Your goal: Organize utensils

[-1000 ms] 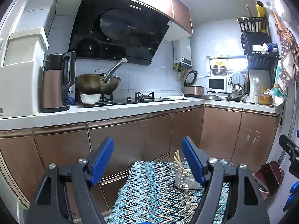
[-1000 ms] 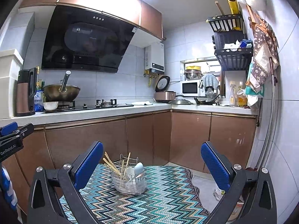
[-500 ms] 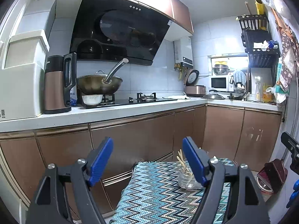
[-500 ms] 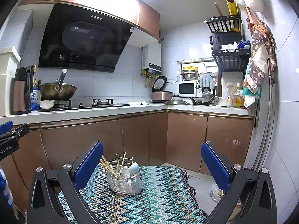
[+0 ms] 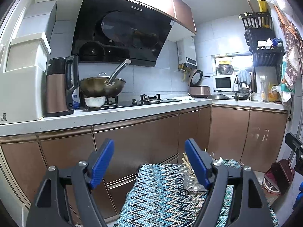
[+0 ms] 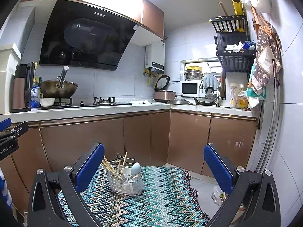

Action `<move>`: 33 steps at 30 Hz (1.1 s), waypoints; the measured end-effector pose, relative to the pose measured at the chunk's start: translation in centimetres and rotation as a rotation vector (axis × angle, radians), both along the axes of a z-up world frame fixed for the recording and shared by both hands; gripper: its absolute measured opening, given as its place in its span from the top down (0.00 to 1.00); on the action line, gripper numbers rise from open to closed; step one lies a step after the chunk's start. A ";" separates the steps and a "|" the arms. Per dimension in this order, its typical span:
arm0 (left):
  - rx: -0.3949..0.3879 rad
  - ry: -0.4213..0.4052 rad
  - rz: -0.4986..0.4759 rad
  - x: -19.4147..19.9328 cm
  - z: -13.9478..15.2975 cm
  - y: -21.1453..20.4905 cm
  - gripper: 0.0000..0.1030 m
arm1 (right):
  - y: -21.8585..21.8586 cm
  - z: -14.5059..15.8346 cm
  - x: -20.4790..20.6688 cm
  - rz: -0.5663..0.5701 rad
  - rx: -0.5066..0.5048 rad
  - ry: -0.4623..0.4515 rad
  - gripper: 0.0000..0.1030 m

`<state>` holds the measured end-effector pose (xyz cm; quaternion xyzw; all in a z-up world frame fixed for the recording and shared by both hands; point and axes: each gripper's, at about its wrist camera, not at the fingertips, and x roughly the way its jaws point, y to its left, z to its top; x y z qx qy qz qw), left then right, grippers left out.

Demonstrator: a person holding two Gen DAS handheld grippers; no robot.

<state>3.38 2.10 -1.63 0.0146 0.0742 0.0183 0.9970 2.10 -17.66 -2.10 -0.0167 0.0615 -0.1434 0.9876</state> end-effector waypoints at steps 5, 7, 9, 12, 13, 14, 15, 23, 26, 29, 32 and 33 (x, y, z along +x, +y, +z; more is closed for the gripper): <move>0.003 0.005 -0.001 0.1 -0.1 -0.1 0.26 | 0.0 -0.1 0.2 -0.001 -0.002 0.005 0.00; 0.002 0.006 -0.002 0.1 -0.2 -0.1 0.26 | -0.1 -0.2 0.2 -0.002 -0.002 0.007 0.00; 0.002 0.008 -0.004 0.0 -0.2 -0.2 0.26 | -0.1 -0.2 0.2 -0.001 -0.001 0.008 0.00; 0.003 0.011 -0.005 0.0 -0.3 -0.3 0.26 | -0.1 -0.3 0.3 -0.001 -0.002 0.013 0.00; 0.002 0.012 -0.006 0.0 -0.3 -0.3 0.26 | -0.1 -0.4 0.3 -0.001 -0.002 0.015 0.00; 0.002 0.011 -0.006 0.0 -0.3 -0.3 0.26 | -0.1 -0.4 0.3 -0.001 -0.002 0.016 0.00; 0.002 0.011 -0.005 0.0 -0.3 -0.4 0.26 | -0.1 -0.4 0.4 -0.001 -0.002 0.016 0.00; -0.006 0.020 -0.006 0.1 -0.3 -0.4 0.26 | -0.2 -0.5 0.4 0.000 0.002 0.019 0.00; -0.008 0.021 -0.008 0.0 -0.4 -0.5 0.26 | -0.2 -0.5 0.5 0.000 0.003 0.019 0.00; -0.008 0.024 -0.010 0.0 -0.4 -0.6 0.26 | -0.3 -0.6 0.5 0.002 0.005 0.020 0.00; -0.011 0.028 -0.011 0.1 -0.4 -0.5 0.26 | -0.4 -0.7 0.5 0.003 0.006 0.020 0.00; -0.012 0.028 -0.012 0.1 -0.4 -0.4 0.26 | -0.4 -0.6 0.5 0.003 0.006 0.020 0.00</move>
